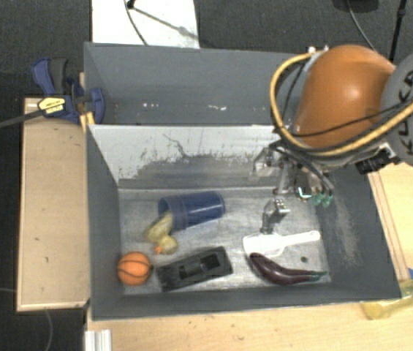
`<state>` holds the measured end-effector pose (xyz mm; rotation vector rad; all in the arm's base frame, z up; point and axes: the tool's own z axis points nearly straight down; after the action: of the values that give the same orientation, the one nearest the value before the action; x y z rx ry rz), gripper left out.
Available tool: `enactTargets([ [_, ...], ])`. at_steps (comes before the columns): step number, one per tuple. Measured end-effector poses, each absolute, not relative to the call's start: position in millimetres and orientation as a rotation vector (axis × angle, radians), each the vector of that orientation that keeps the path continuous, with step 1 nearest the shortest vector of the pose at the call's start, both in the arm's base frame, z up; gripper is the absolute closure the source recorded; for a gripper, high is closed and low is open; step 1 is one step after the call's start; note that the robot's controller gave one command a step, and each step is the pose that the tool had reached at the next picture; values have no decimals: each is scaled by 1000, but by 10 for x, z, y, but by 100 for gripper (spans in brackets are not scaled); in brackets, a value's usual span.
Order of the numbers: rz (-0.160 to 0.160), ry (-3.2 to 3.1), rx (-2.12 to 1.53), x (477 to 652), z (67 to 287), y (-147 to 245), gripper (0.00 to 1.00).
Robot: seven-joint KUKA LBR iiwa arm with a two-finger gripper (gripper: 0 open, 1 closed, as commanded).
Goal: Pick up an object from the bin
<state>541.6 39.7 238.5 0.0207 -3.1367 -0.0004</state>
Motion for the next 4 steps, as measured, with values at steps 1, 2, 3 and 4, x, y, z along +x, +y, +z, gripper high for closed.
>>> enactTargets([
  [1,-1,-3145,19,5432,2427,395,0],
  [2,0,-3153,57,5426,1997,727,0],
  [3,-4,-3149,12,5396,1376,931,0],
  [4,-5,-3137,-261,5343,884,1050,0],
])
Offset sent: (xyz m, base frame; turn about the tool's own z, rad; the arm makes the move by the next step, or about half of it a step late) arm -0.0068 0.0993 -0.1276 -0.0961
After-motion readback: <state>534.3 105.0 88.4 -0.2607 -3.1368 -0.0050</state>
